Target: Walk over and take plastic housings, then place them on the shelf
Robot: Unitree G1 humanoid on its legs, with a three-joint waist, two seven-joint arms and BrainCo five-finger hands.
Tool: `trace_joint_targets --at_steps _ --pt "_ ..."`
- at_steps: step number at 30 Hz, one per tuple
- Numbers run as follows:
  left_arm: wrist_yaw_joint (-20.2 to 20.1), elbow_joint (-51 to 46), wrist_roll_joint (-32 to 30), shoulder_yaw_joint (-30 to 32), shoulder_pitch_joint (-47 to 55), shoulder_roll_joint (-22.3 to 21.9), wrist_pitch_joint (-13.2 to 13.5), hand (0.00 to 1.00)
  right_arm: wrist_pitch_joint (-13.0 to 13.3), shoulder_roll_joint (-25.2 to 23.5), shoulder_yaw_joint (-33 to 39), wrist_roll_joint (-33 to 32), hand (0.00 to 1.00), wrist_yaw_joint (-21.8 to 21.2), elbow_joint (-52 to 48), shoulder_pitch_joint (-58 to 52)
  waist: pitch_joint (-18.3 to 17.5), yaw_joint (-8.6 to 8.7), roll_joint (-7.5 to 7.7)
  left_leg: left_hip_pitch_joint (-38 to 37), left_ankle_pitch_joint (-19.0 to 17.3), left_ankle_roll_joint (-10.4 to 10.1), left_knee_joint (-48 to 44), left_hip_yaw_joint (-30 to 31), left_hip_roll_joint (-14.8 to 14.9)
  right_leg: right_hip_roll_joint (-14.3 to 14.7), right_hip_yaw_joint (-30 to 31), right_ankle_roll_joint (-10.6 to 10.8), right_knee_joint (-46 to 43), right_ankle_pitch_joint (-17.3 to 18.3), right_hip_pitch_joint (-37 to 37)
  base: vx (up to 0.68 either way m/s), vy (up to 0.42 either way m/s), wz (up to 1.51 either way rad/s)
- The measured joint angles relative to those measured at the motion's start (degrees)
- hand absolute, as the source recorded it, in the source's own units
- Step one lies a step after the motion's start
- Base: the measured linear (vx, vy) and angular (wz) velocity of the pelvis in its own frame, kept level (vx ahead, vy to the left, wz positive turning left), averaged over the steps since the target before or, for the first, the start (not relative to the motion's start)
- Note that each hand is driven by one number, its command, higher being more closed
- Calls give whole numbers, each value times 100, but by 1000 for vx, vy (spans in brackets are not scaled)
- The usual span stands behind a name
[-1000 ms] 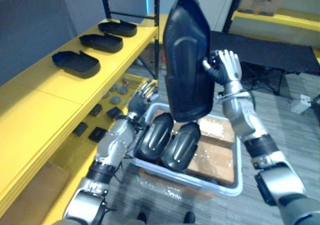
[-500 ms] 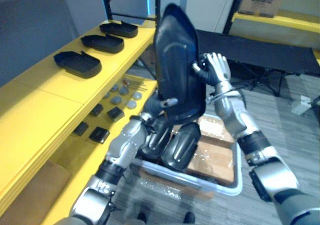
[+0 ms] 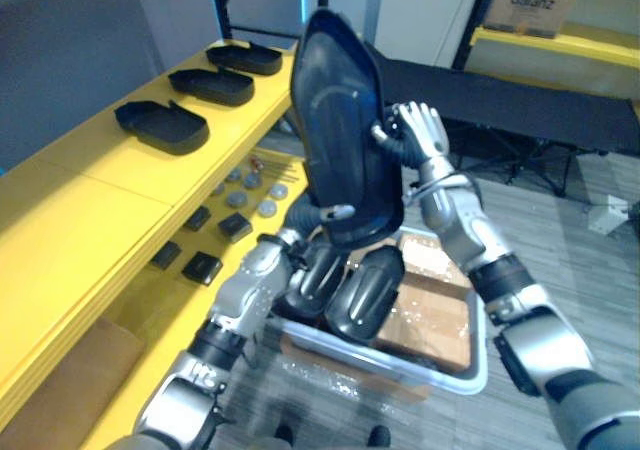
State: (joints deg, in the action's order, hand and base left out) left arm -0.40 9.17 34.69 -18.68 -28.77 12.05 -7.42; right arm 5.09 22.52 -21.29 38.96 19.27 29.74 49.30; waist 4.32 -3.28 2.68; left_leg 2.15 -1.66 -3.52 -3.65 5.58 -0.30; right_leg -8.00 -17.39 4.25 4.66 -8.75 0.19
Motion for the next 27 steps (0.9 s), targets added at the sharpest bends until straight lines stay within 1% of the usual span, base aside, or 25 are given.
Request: trace_joint_targets --at_steps 1,2,3,4,5,6,7,8,9,10,12,13,15,17,19,20,26,27 --pt "100 0 -164 0 31 0 106 0 31 -8 -71 -1 100 0 -5 5 0 6 0 -1 0 0 0 0 2 2 0 0 0 0 1 0 0 0" --pt "236 -28 -209 9 84 -5 212 100 39 -53 -73 -18 100 -7 -23 15 0 6 1 -3 0 -1 1 1 6 6 0 0 -1 0 4 0 0 0" --pt "294 -42 -210 13 103 -9 256 100 22 -76 -74 -39 100 -33 -65 25 0 4 1 -5 0 -1 1 0 9 9 0 0 -1 0 5 0 0 0" --pt "456 -157 -235 25 163 -34 383 100 -136 -146 -84 -202 100 -152 -403 95 4 0 7 -8 0 -2 2 -1 20 23 1 -2 -1 -1 6 0 0 0" --pt "470 -184 -262 35 174 -33 396 100 -164 -160 -84 -245 100 -184 -468 116 4 0 7 -10 0 -2 2 -1 22 26 1 -2 -1 -1 8 0 0 0" --pt "600 -277 -385 61 193 -41 478 100 -308 -200 -105 -345 100 -324 -707 234 7 -5 11 -16 -1 -3 1 -1 31 34 1 -2 0 -2 13 0 0 0" --pt "689 -329 -402 71 193 -54 526 100 -398 -225 -136 -387 100 -404 -813 318 8 -14 13 -17 -1 -3 1 -1 34 36 2 -3 1 -2 14 0 0 0" --pt "862 -431 -513 139 193 -125 628 100 -577 -216 -155 -515 100 -572 -990 457 9 -39 19 -25 -1 -3 0 -2 39 41 3 -5 1 -3 20 0 0 0" --pt "1040 -528 -630 247 190 -172 671 100 -728 -237 -157 -565 100 -688 -1104 563 11 -56 24 -49 -1 -3 2 -2 43 45 3 -5 4 -3 43 0 0 0" --pt "1136 -545 -640 271 186 -194 711 100 -798 -259 -157 -577 100 -724 -1165 590 11 -58 24 -72 -2 -4 6 -2 47 48 3 -6 8 -3 64 0 0 0" --pt "1410 -550 -661 405 165 -238 817 100 -1045 -374 -154 -683 100 -841 -1347 641 8 -68 40 -114 -4 -7 14 -5 58 59 5 -19 50 6 104 -17 -2 -1" --pt "1472 -549 -678 450 163 -238 836 100 -1090 -417 -154 -719 100 -853 -1347 661 13 -67 47 -112 -2 -11 15 -7 60 61 7 -22 50 8 98 -40 -13 -1" --pt "1687 -518 -831 521 158 -235 887 100 -1311 -552 -150 -880 100 -927 -1347 671 16 -69 54 -112 9 -29 33 -3 81 81 5 -45 52 19 92 -38 -20 0" --pt "1822 -514 -883 541 150 -235 996 100 -1436 -650 -120 -1128 100 -923 -1347 672 16 -75 54 -119 44 -75 96 4 105 100 0 -60 52 22 72 0 0 0" --pt "1926 -441 -880 568 73 -235 1003 100 -1509 -786 -71 -1387 100 -907 -1347 680 16 -77 54 -120 62 -92 124 10 130 117 -7 -78 52 25 60 0 0 0" --pt "1989 -375 -876 600 3 -262 1009 100 -1530 -853 -65 -1467 100 -883 -1347 688 16 -77 54 -120 65 -98 127 14 148 117 -12 -87 52 29 60 0 0 0" --pt "2260 -220 -874 673 -288 -339 1014 100 -1565 -863 -84 -1687 100 -688 -1347 732 16 -69 53 -119 73 -111 149 22 162 123 -35 -99 54 37 55 0 0 0" --pt "2323 -136 -877 724 -370 -350 1051 100 -1567 -883 -93 -1729 100 -660 -1346 730 16 -67 53 -119 73 -110 151 23 159 121 -35 -99 54 37 54 0 0 0"
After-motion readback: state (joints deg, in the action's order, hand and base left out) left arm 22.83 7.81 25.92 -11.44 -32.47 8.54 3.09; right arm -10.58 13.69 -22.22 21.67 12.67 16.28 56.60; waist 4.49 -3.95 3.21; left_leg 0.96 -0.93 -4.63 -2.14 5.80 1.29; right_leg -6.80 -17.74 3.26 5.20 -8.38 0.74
